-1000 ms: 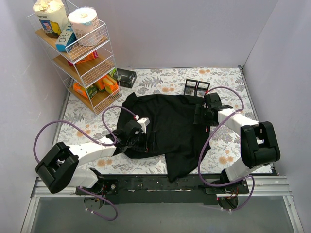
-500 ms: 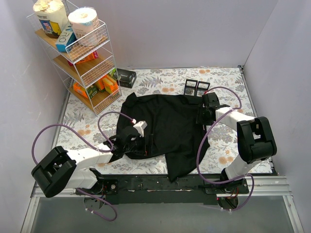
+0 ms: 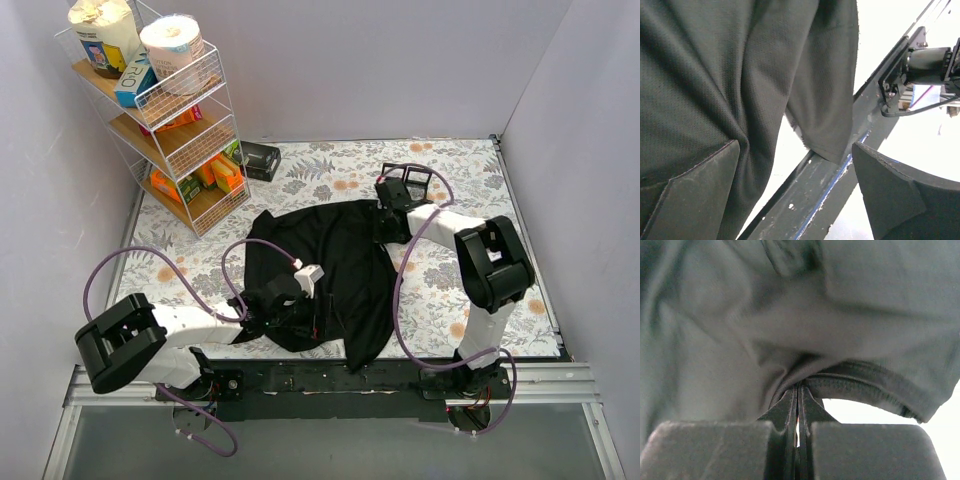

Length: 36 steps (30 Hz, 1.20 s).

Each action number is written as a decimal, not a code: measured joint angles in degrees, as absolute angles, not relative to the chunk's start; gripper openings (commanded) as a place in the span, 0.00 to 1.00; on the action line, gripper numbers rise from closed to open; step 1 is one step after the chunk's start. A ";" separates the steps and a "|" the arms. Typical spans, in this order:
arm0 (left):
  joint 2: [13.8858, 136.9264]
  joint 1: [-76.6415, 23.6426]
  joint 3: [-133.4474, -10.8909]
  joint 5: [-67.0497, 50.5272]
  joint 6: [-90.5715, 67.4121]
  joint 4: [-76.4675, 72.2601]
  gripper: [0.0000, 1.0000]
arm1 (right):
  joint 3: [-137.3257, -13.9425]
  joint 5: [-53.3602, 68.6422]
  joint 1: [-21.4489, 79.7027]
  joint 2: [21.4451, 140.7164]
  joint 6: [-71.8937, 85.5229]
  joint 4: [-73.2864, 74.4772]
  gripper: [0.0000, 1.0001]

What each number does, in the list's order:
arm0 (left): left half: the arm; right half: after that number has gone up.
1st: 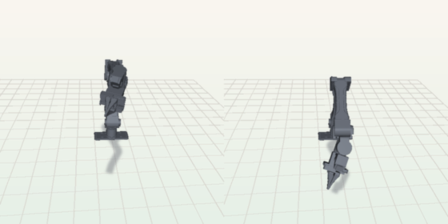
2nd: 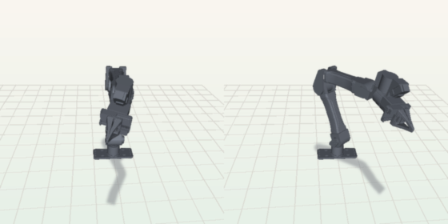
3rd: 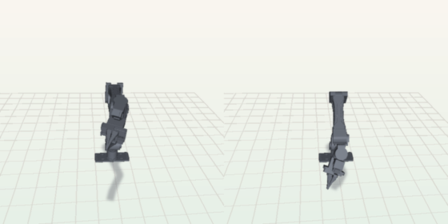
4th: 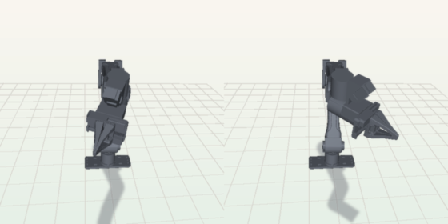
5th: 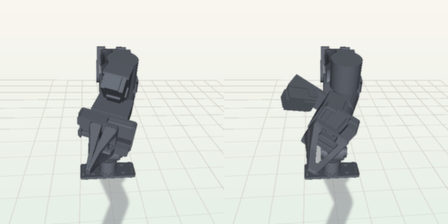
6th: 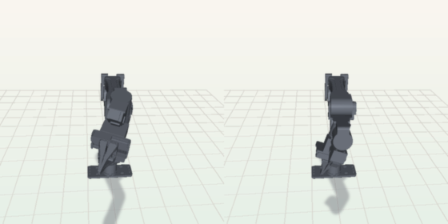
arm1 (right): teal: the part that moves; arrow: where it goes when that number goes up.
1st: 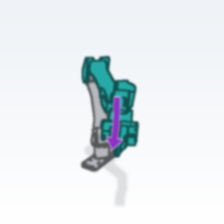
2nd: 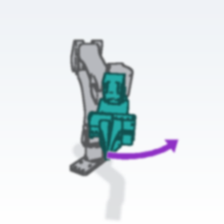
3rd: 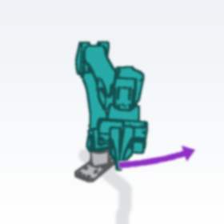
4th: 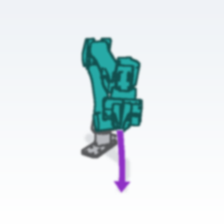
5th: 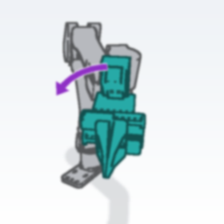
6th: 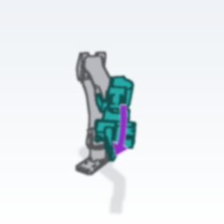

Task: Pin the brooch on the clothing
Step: Adjust the clothes at the center of the board.

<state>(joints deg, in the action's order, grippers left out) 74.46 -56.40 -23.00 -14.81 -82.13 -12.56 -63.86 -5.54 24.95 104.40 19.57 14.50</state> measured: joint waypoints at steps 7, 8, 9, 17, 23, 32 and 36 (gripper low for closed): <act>79.18 -57.69 -24.45 -18.57 -83.88 -17.45 0.98 | -80.09 -3.92 29.21 116.16 18.85 17.34 0.01; 80.49 -57.78 -25.10 -19.20 -84.01 -18.33 0.98 | -83.07 -3.40 29.56 118.13 18.74 18.06 0.01; 81.60 -57.84 -25.82 -19.75 -84.05 -18.98 0.98 | -85.95 -2.68 29.87 120.16 18.65 18.13 0.01; 96.53 -59.44 -36.88 -24.97 -84.84 -26.15 0.98 | -107.04 5.23 30.57 134.32 18.37 19.97 0.01; 102.89 -61.08 -44.75 -25.71 -82.43 -26.22 0.98 | -118.08 8.27 30.74 140.27 16.51 24.34 0.19; 100.71 -61.23 -58.28 -19.18 -71.85 -13.21 0.98 | -114.43 9.32 29.63 130.87 11.55 27.00 0.78; 92.71 -58.50 -57.28 -17.02 -68.42 -8.58 0.98 | -104.71 11.44 26.85 115.79 11.60 25.28 0.84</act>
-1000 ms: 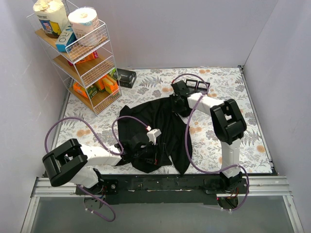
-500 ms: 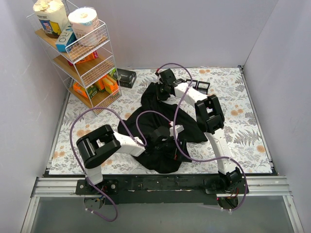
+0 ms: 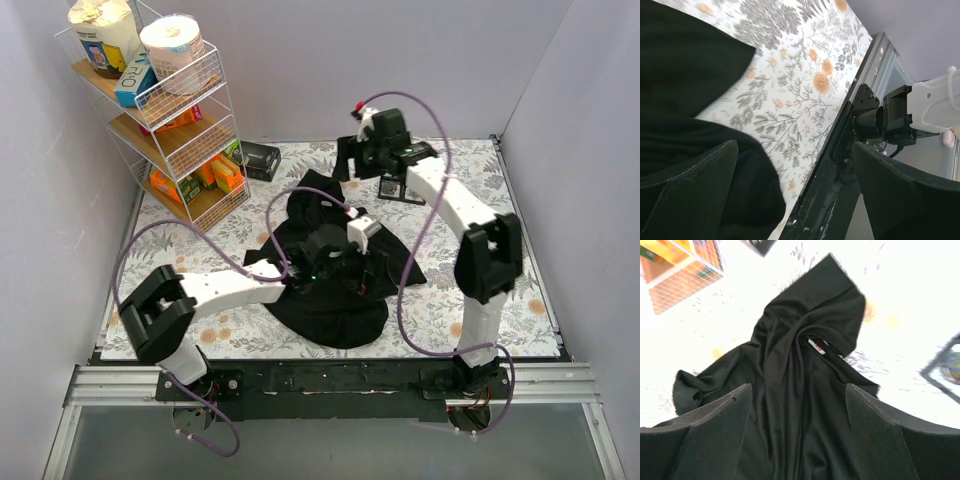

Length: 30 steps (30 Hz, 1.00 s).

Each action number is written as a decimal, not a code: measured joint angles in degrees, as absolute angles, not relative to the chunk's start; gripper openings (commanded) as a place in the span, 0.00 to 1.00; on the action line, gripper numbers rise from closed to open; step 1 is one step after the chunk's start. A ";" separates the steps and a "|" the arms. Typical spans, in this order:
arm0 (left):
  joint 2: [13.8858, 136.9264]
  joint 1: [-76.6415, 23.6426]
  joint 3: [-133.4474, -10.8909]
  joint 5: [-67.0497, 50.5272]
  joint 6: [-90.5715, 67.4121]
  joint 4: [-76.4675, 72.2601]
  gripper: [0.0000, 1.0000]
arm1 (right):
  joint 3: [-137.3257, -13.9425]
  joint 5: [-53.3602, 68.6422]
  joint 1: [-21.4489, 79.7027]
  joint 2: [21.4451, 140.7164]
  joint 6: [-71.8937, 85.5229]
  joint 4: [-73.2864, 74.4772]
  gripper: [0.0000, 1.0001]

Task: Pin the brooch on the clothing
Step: Adjust the clothes at the center of the board.

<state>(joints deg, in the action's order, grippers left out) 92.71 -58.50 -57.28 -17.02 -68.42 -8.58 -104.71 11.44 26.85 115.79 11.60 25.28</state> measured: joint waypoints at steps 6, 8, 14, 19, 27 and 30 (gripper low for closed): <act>78.15 -48.73 -54.04 -16.53 -63.68 2.72 0.98 | -90.94 10.09 23.16 96.71 10.94 21.45 0.84; 75.02 -44.07 -54.22 -15.33 -61.47 7.92 0.98 | -84.47 9.10 23.38 92.60 10.85 21.08 0.84; 74.46 -29.76 -54.63 -9.32 -54.33 19.07 0.98 | -62.74 6.61 24.69 84.99 12.29 22.15 0.82; 77.34 -26.87 -52.82 -1.61 -51.31 21.85 0.98 | -48.95 5.58 26.00 77.82 14.31 24.36 0.79; 80.47 -24.08 -50.15 1.32 -49.47 21.39 0.98 | -38.72 6.98 29.61 70.43 19.55 20.60 0.73; 82.85 -23.42 -50.13 1.37 -49.23 20.99 0.92 | -37.43 7.77 31.83 71.20 21.37 18.87 0.72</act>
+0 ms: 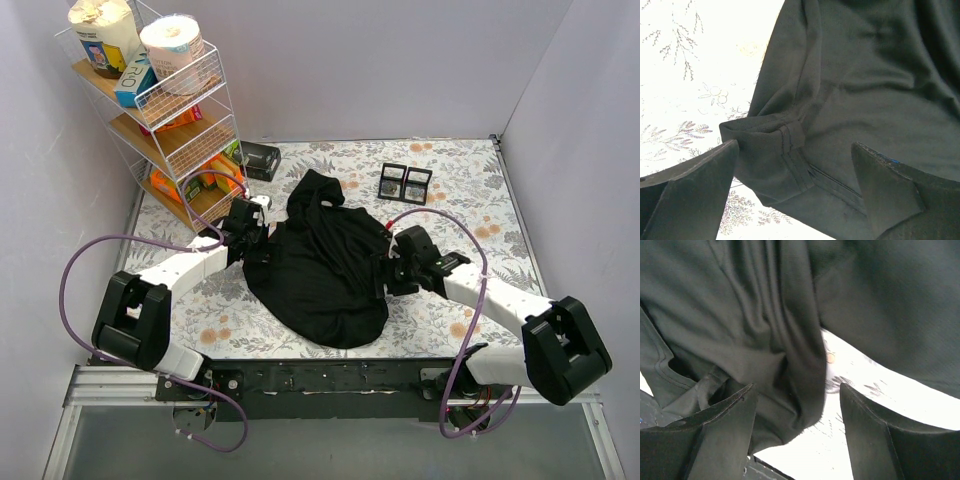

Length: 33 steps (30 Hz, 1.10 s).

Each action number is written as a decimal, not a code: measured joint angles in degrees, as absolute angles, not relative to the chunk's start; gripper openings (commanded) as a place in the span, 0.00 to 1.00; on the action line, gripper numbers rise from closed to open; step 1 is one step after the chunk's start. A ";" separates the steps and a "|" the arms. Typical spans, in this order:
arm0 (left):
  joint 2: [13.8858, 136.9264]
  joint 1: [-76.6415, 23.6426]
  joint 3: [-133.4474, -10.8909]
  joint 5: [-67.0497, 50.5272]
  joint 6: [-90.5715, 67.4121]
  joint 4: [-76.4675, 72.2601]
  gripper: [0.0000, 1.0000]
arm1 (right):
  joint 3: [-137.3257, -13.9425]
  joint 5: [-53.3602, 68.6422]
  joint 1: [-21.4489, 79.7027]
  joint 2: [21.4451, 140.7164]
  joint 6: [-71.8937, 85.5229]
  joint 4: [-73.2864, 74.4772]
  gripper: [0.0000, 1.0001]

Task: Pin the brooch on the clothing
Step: Adjust the clothes at the center of the board.

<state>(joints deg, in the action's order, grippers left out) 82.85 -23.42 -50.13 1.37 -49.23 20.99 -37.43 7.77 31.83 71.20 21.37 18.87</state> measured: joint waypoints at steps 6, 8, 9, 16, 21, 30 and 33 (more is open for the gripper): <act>83.92 -23.31 -49.52 1.45 -48.84 20.69 0.74 | -37.95 7.20 36.56 76.62 23.14 15.99 0.63; 83.96 -23.31 -49.12 1.48 -48.86 20.60 0.55 | -38.63 6.33 37.89 78.87 23.46 15.94 0.56; 84.05 -23.31 -49.08 1.45 -48.84 20.67 0.49 | -39.09 5.87 38.50 79.77 23.57 15.97 0.53; 85.06 -23.31 -48.64 1.52 -48.80 20.47 0.11 | -40.64 3.07 41.04 82.96 23.99 14.04 0.03; 84.12 -23.03 -47.18 1.04 -49.21 20.01 0.04 | -41.76 -0.78 41.39 83.90 24.67 14.76 0.01; 75.66 -19.14 -43.64 -5.13 -52.84 16.19 0.02 | -49.06 -9.04 34.76 84.75 19.16 19.33 0.01; 73.41 -18.17 -42.76 -7.64 -54.30 14.31 0.26 | -51.55 -9.98 29.95 86.11 16.40 19.49 0.01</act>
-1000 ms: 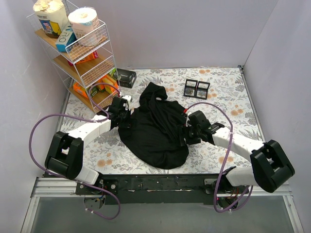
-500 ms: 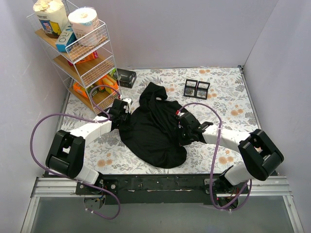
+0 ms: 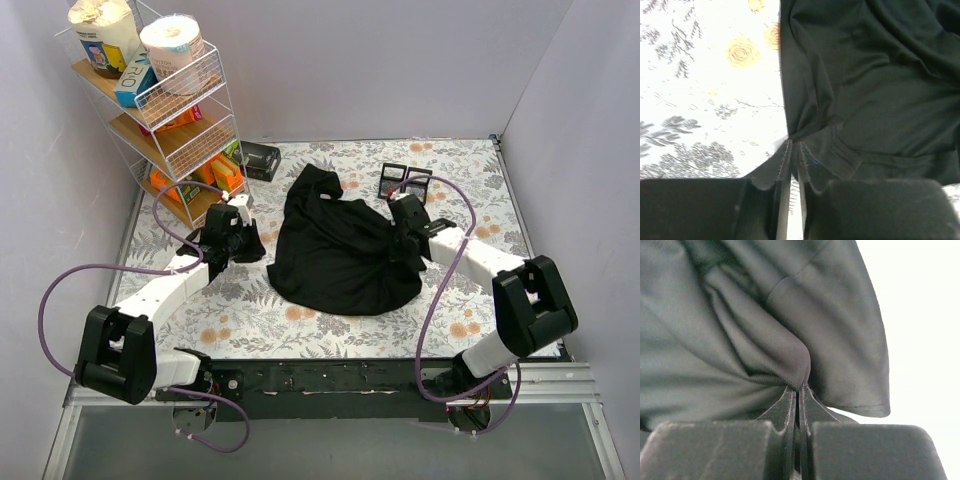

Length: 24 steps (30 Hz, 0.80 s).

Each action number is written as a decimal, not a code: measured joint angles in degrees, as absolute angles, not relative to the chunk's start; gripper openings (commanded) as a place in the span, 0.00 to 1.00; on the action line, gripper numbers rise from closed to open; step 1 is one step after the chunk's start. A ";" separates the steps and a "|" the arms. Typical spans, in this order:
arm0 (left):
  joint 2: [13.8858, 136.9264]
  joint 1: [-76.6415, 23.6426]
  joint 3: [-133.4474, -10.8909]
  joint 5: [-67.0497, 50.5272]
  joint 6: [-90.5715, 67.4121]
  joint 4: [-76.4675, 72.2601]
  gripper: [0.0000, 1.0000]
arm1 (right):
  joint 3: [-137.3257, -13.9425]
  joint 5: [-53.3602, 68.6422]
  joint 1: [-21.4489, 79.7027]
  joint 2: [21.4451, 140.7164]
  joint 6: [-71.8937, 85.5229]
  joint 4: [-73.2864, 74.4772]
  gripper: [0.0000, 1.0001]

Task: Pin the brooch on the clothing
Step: Adjust the clothes at the center of the board.

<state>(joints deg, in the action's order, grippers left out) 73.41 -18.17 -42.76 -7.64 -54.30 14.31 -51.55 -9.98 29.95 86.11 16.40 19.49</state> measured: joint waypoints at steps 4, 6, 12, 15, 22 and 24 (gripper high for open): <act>72.25 -18.11 -41.58 -10.41 -54.87 14.04 0.65 | -56.95 -11.29 26.50 89.71 13.23 21.41 0.36; 72.20 -18.11 -41.34 -12.47 -54.74 14.00 0.78 | -58.67 -11.16 26.59 89.84 12.34 21.89 0.59; 73.65 -19.53 -42.46 -16.32 -51.94 12.88 0.82 | -58.48 -8.60 27.94 84.36 11.57 22.70 0.66; 76.82 -23.81 -44.56 -15.57 -49.01 12.82 0.82 | -55.51 -6.24 28.62 79.13 12.29 22.55 0.67; 88.20 -30.33 -51.48 -12.97 -44.73 13.47 0.81 | -50.61 -2.35 29.52 75.02 13.39 23.44 0.67; 89.97 -30.11 -52.25 -11.92 -44.31 13.52 0.81 | -49.67 -1.93 29.95 75.35 13.43 23.62 0.67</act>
